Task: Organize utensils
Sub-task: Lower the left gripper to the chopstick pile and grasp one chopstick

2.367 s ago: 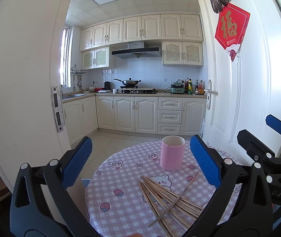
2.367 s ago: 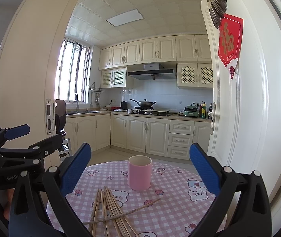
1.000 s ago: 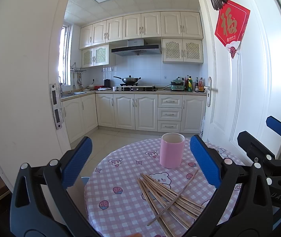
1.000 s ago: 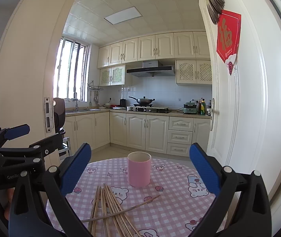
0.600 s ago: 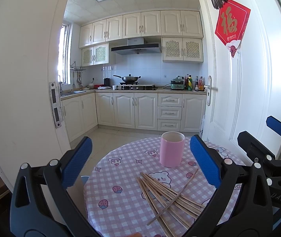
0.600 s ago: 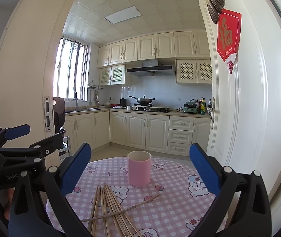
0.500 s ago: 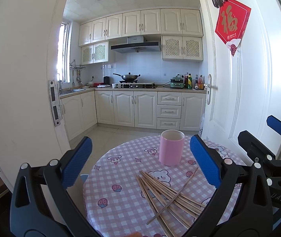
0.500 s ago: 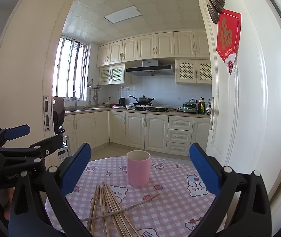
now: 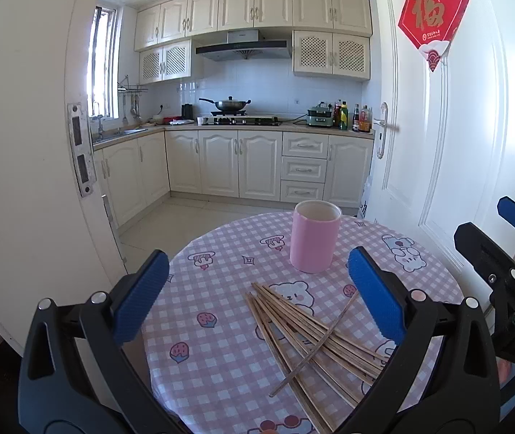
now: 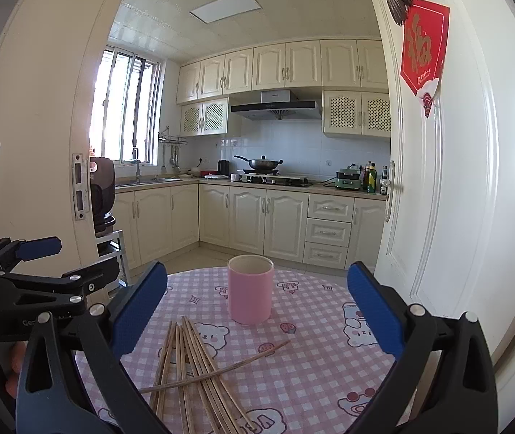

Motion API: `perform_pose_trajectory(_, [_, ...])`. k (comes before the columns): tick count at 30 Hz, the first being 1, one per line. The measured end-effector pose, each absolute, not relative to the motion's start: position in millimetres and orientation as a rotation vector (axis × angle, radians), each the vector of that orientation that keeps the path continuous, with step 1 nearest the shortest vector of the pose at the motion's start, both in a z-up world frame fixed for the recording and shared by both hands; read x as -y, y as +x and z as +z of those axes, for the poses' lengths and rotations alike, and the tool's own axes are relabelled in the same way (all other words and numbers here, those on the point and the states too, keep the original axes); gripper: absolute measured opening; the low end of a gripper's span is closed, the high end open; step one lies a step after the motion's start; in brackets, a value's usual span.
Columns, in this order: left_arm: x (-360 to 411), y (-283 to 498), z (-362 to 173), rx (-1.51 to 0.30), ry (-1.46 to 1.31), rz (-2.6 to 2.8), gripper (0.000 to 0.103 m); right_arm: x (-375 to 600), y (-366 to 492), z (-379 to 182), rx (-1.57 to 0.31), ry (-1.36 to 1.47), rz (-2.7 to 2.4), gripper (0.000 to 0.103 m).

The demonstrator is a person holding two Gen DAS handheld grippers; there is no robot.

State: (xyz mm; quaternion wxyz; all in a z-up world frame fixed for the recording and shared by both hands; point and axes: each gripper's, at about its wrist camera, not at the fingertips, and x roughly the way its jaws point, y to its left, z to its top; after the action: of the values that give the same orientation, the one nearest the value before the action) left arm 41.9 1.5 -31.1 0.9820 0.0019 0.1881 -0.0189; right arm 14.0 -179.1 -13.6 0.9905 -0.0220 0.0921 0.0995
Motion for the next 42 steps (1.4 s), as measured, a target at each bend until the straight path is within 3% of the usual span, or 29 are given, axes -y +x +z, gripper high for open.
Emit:
perform_pose_trajectory(16, [46,106,-98,-0.624,0.125,-0.153,0.096,207,67,-75,-0.417,-0.034,0.097,0.096])
perform_pose_trajectory(22, [76,135,-117,-0.717,0.164,-0.203,0.09,227,83,-92,-0.479,-0.03,0.058,0.09])
perform_pose_trajectory(26, [95,157,-130,-0.798,0.188,-0.233,0.082,240,91,-100,-0.518,-0.006,0.072,0.083])
perform_pose_trajectory(36, [130,189,-165,-0.979,0.218,-0.31,0.036,254,108,-116,-0.606,0.048,0.133,0.074])
perform_pose_trajectory(42, [135,206,-172,-1.012,0.207,-0.301,0.03,252,110,-119,-0.63,0.061,0.168,0.073])
